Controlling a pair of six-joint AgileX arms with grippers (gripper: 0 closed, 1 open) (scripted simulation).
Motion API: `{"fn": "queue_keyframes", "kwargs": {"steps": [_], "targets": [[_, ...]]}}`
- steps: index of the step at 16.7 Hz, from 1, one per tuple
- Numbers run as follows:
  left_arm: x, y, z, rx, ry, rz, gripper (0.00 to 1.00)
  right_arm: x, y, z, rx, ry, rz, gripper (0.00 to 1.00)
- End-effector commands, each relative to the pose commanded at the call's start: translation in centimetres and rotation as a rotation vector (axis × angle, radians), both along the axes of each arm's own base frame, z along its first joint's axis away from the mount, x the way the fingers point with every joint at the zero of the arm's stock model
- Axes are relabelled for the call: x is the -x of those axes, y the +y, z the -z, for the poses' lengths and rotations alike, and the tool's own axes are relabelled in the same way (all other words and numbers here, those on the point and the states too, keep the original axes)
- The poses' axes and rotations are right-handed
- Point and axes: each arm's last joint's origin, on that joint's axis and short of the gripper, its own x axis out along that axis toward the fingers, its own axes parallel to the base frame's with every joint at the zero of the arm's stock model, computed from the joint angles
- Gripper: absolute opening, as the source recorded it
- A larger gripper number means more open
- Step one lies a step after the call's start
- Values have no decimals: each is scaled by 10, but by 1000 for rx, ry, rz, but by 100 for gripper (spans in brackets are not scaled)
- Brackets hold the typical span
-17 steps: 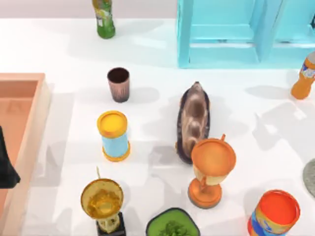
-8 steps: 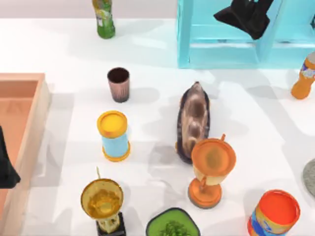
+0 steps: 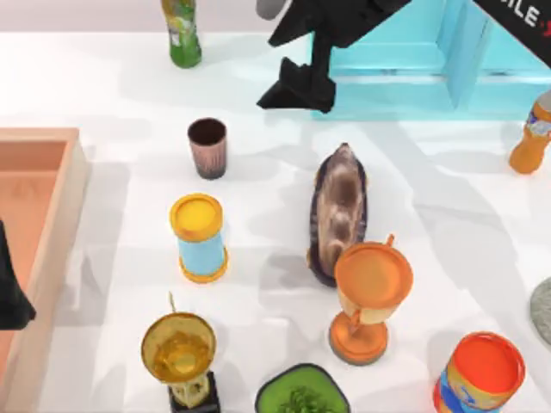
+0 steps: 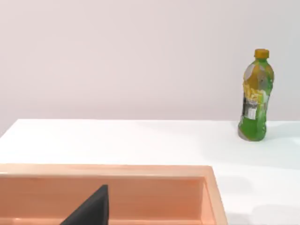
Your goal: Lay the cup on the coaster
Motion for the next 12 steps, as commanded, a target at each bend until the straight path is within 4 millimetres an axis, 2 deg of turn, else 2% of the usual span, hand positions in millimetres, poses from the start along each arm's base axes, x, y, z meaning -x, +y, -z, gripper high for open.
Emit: {"fn": "queue_keyframes", "kwargs": {"steps": [3,5,12], "targets": [[0,0,0,0,0,0,100,-9,20,35,7,40,-78,100],[0,0,0,0,0,0,100,-11,26,48,9,54,-105,100],[0,0,0,0,0,0,100,-13,26,54,12,61,-104,100]]}}
